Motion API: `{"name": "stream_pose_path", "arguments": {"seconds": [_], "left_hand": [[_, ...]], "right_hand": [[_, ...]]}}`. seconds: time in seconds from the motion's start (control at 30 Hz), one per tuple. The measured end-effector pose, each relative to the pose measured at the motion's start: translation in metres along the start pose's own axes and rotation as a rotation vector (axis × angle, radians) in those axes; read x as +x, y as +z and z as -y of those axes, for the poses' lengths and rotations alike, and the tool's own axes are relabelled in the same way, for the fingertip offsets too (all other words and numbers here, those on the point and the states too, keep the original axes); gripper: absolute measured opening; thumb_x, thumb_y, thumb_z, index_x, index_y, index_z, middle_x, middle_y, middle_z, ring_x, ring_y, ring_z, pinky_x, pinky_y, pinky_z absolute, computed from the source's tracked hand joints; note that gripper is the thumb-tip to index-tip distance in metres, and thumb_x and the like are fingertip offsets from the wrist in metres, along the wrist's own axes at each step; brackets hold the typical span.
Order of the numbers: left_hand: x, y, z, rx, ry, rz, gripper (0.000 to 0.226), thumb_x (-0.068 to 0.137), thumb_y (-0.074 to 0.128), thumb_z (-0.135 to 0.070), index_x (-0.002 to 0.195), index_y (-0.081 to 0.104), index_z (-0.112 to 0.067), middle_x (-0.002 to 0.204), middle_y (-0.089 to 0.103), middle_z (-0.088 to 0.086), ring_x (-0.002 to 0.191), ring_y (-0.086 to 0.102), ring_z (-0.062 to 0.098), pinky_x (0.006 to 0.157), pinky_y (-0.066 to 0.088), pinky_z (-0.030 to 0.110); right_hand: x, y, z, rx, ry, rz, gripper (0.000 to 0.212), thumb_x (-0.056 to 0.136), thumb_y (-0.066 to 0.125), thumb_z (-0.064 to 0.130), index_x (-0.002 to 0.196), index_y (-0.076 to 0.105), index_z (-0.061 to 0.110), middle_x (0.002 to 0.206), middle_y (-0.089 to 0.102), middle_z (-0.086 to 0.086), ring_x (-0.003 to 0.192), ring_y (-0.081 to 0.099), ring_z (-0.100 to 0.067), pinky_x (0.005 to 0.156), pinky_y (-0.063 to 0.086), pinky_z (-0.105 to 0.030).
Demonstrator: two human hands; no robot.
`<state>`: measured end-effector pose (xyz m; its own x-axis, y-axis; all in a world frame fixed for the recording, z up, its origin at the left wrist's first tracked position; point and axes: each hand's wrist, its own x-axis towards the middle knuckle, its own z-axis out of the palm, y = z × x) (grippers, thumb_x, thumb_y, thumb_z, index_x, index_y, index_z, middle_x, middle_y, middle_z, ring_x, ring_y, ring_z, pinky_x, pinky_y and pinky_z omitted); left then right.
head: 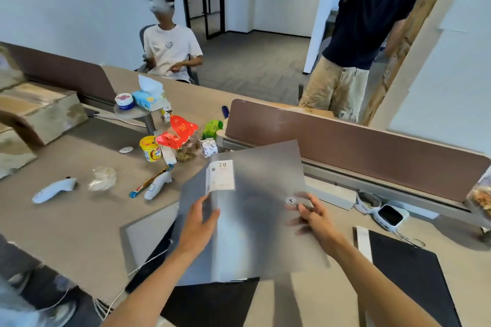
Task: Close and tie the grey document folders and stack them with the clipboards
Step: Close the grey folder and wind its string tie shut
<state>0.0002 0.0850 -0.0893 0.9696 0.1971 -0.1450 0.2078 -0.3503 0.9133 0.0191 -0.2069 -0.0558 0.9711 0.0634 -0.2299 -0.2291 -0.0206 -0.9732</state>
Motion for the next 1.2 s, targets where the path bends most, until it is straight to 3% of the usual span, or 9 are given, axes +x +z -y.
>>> {"name": "stream_pose_path", "arguments": {"seconds": [0.13, 0.3, 0.4, 0.53, 0.6, 0.77, 0.87, 0.97, 1.2], "left_hand": [[-0.018, 0.017, -0.049, -0.213, -0.021, -0.030, 0.054, 0.089, 0.062, -0.042, 0.135, 0.039, -0.021, 0.125, 0.054, -0.006, 0.112, 0.055, 0.012, 0.086, 0.043, 0.026], [-0.029, 0.040, -0.081, -0.421, -0.071, 0.045, 0.051, 0.081, 0.073, -0.029, 0.128, 0.052, -0.023, 0.116, 0.069, 0.002, 0.102, 0.068, 0.019, 0.080, 0.054, 0.034], [-0.036, 0.055, -0.089, -0.575, -0.123, 0.066, 0.041, 0.084, 0.069, -0.012, 0.123, 0.057, -0.019, 0.112, 0.071, 0.008, 0.102, 0.068, 0.027, 0.084, 0.056, 0.042], [-0.039, 0.074, -0.087, -0.702, -0.205, 0.095, 0.038, 0.086, 0.066, -0.008, 0.122, 0.059, -0.017, 0.114, 0.070, 0.013, 0.106, 0.066, 0.031, 0.084, 0.054, 0.045], [-0.037, 0.081, -0.084, -0.740, -0.225, 0.116, 0.036, 0.087, 0.063, -0.006, 0.122, 0.060, -0.015, 0.115, 0.070, 0.014, 0.105, 0.065, 0.031, 0.085, 0.054, 0.043], [-0.024, 0.086, -0.064, -0.758, -0.269, 0.194, 0.034, 0.090, 0.057, -0.005, 0.123, 0.061, -0.014, 0.117, 0.070, 0.013, 0.104, 0.065, 0.030, 0.088, 0.052, 0.042], [-0.010, 0.083, -0.036, -0.691, -0.340, 0.219, 0.036, 0.090, 0.059, -0.008, 0.125, 0.060, -0.014, 0.118, 0.070, 0.013, 0.110, 0.064, 0.032, 0.092, 0.051, 0.044], [0.004, 0.076, -0.009, -0.603, -0.422, 0.206, 0.039, 0.088, 0.061, -0.007, 0.126, 0.057, -0.011, 0.118, 0.069, 0.015, 0.110, 0.064, 0.035, 0.096, 0.050, 0.048], [0.030, 0.085, 0.030, -0.396, -0.470, 0.288, 0.035, 0.088, 0.063, -0.006, 0.122, 0.055, -0.007, 0.115, 0.067, 0.015, 0.100, 0.066, 0.028, 0.082, 0.054, 0.038]], "right_hand": [[-0.008, -0.024, 0.020, 0.045, -0.086, 0.041, 0.023, 0.099, 0.044, 0.008, 0.113, 0.056, 0.023, 0.097, 0.076, -0.001, 0.066, 0.072, -0.024, 0.047, 0.053, -0.026], [-0.013, -0.053, 0.030, 0.067, -0.161, 0.071, 0.024, 0.098, 0.045, 0.007, 0.115, 0.056, 0.021, 0.093, 0.073, -0.007, 0.070, 0.070, -0.027, 0.055, 0.056, -0.028], [-0.013, -0.066, 0.023, -0.120, -0.194, -0.019, 0.025, 0.096, 0.051, 0.007, 0.117, 0.057, 0.019, 0.089, 0.062, -0.006, 0.080, 0.060, -0.020, 0.065, 0.054, -0.028], [-0.011, -0.086, 0.005, -0.490, -0.191, -0.113, 0.035, 0.094, 0.055, 0.026, 0.127, 0.053, 0.019, 0.119, 0.048, -0.002, 0.108, 0.048, -0.015, 0.094, 0.043, -0.032], [-0.015, -0.092, 0.001, -0.500, -0.129, -0.090, 0.043, 0.094, 0.054, 0.032, 0.133, 0.047, 0.017, 0.131, 0.048, -0.002, 0.119, 0.047, -0.018, 0.105, 0.041, -0.040], [-0.027, -0.093, -0.008, -0.392, 0.058, 0.075, 0.054, 0.095, 0.054, 0.030, 0.142, 0.031, 0.016, 0.118, 0.057, -0.006, 0.103, 0.057, -0.019, 0.087, 0.047, -0.032], [-0.024, -0.089, -0.022, -0.377, 0.132, 0.112, 0.051, 0.093, 0.057, 0.026, 0.137, 0.035, 0.013, 0.113, 0.063, -0.015, 0.100, 0.064, -0.027, 0.081, 0.055, -0.032], [-0.015, -0.083, -0.037, -0.621, 0.157, 0.118, 0.037, 0.090, 0.061, 0.028, 0.122, 0.054, 0.010, 0.098, 0.073, -0.012, 0.094, 0.069, -0.024, 0.089, 0.054, -0.041], [0.004, -0.072, -0.073, -1.093, 0.315, 0.196, 0.019, 0.086, 0.060, 0.015, 0.101, 0.072, 0.013, 0.106, 0.066, -0.004, 0.095, 0.061, -0.018, 0.085, 0.050, -0.026]]}}
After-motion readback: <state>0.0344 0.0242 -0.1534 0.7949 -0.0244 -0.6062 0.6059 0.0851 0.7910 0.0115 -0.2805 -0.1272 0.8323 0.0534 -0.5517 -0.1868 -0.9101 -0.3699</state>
